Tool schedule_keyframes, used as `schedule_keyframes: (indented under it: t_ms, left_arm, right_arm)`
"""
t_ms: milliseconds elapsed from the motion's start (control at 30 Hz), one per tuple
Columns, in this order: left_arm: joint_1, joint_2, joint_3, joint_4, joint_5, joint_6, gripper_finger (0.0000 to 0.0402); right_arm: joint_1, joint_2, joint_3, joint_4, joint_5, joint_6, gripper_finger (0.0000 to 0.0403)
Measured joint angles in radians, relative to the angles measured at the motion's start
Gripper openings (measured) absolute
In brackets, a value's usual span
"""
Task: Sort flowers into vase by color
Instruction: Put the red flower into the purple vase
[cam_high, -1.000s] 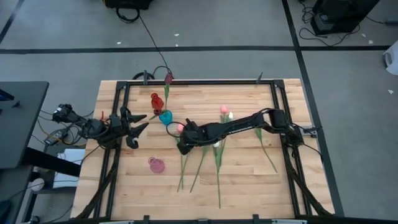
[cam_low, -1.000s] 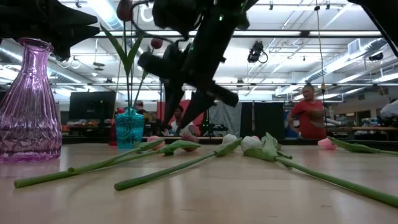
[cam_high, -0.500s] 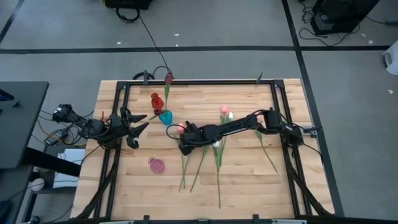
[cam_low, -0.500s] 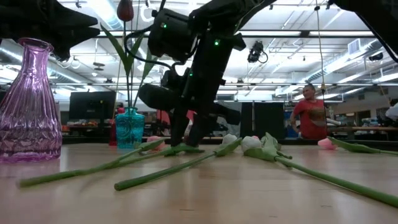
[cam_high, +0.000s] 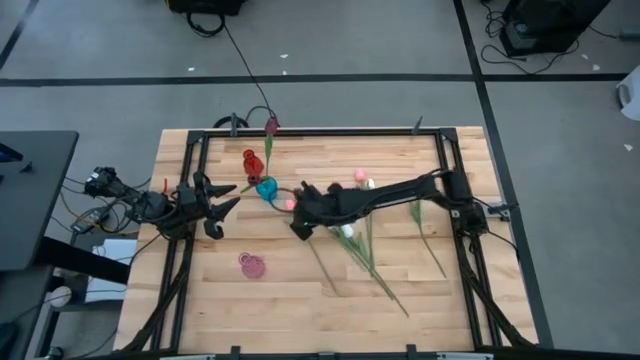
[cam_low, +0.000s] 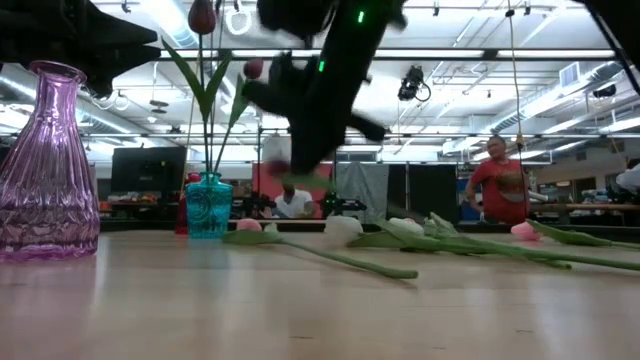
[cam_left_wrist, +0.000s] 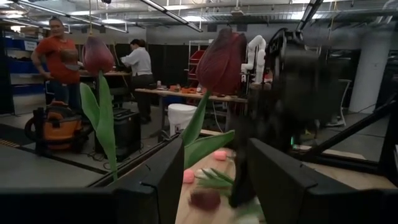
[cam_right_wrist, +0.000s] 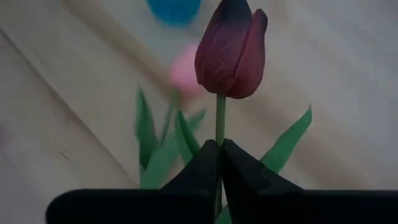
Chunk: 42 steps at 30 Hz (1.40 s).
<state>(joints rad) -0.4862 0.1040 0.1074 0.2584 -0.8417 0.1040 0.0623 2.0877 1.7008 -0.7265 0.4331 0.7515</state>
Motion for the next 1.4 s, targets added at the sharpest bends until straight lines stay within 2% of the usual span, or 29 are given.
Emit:
schedule_keyframes:
  t_ms: [167,333,500,667,800,900,1100,1400]
  left_arm:
    - [0.0,0.0,0.0,0.0,-0.002,0.0,0.0182]
    - [0.0,0.0,0.0,-0.005,-0.002,-0.001,0.0182]
    - [0.0,0.0,0.0,-0.027,-0.002,-0.004,0.0182]
    - [0.0,0.0,0.0,-0.027,-0.003,-0.009,0.0182]
    - [0.0,0.0,0.001,-0.024,-0.003,-0.01,0.0182]
    - [0.0,0.0,0.001,-0.014,-0.013,-0.007,0.0182]
    - [0.0,0.0,0.001,-0.008,-0.028,-0.006,0.0182]
    - [0.0,0.0,0.001,-0.008,-0.054,-0.006,0.0182]
  right_arm:
    - [0.012,-0.126,0.0,0.077,0.108,-0.164,0.0012]
    - [-0.001,-0.217,-0.095,0.334,0.058,-0.331,0.0014]
    - [-0.035,-0.293,-0.344,0.871,-0.044,-0.519,0.0016]
    - [-0.091,-0.281,-0.578,1.438,-0.129,-0.626,0.0016]
    - [-0.139,-0.221,-0.668,1.846,-0.181,-0.663,0.0017]
    - [-0.161,-0.169,-0.677,2.04,-0.239,-0.706,0.0018]
    - [-0.165,-0.094,-0.615,2.218,-0.267,-0.848,0.0018]
    - [-0.167,-0.092,-0.558,2.251,-0.315,-0.935,0.0018]
